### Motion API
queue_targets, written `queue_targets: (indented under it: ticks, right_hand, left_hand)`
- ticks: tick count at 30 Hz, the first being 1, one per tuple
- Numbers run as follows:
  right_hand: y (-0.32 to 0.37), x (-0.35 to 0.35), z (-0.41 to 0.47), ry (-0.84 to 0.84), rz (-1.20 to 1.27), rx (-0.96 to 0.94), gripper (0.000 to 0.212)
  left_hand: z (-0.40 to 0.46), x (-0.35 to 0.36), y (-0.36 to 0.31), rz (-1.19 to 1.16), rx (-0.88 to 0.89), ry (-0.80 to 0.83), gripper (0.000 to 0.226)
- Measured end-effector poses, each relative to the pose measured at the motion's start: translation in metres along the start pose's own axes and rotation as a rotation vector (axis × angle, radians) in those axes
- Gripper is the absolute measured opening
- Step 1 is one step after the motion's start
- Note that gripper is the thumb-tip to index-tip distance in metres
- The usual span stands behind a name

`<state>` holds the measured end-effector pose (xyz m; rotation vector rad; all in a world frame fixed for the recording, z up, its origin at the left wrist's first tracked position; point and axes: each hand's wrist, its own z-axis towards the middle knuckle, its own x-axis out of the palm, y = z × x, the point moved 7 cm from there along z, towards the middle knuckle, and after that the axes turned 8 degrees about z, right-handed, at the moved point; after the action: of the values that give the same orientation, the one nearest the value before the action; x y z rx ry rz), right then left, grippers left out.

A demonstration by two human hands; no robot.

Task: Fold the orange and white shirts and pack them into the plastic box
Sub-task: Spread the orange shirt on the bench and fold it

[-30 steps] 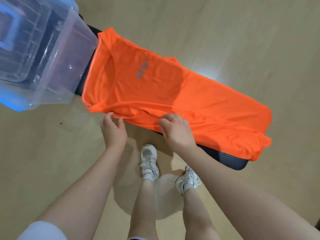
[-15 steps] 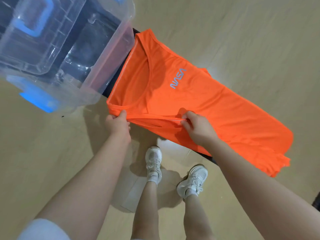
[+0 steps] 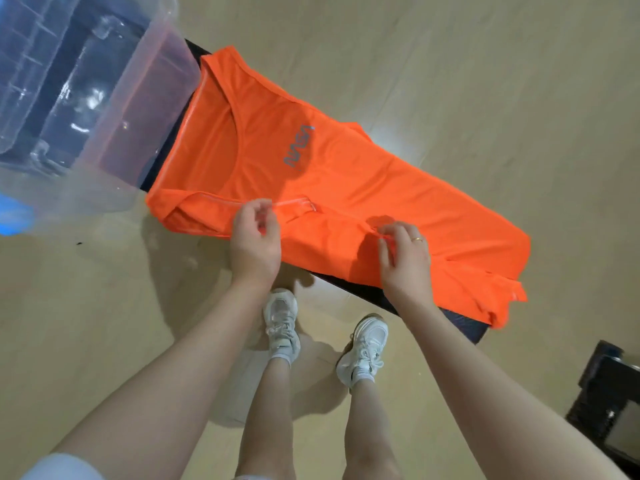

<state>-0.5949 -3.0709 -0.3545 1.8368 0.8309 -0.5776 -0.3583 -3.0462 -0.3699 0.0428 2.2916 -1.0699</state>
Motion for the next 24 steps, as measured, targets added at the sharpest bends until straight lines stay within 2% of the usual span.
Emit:
queue_targets:
  ticks: [4, 8, 11, 14, 18, 19, 21, 24]
  right_hand:
    - [-0.087, -0.051, -0.057, -0.168, 0.034, 0.263, 0.018]
    - [-0.174, -0.084, -0.098, -0.317, 0.264, 0.593, 0.020]
    - [-0.216, -0.084, -0.112, -0.286, 0.486, 0.745, 0.031]
    - [-0.238, -0.078, -0.108, -0.234, 0.607, 0.745, 0.039]
    - [-0.258, -0.082, -0.094, -0.293, 0.688, 0.705, 0.009]
    - [-0.260, -0.084, -0.090, -0.298, 0.698, 0.690, 0.008]
    - [-0.264, -0.089, -0.086, -0.283, 0.696, 0.626, 0.021]
    - [-0.261, -0.107, -0.088, -0.221, 0.705, 0.531, 0.025]
  left_hand:
    - [-0.070, 0.071, -0.014, 0.213, 0.190, 0.340, 0.016]
    - [-0.129, 0.140, -0.036, 0.401, 0.426, 0.540, 0.027]
    - [-0.155, 0.187, -0.037, 0.665, 0.555, 0.627, 0.028]
    - [-0.170, 0.215, -0.039, 0.895, 0.785, 0.500, 0.028]
    - [-0.167, 0.226, -0.036, 1.116, 0.961, 0.360, 0.029]
    - [-0.166, 0.228, -0.039, 1.175, 0.993, 0.349, 0.024]
    - [-0.169, 0.230, -0.043, 1.260, 1.091, 0.344, 0.013]
    - [-0.174, 0.225, -0.046, 1.326, 1.197, 0.357, 0.015]
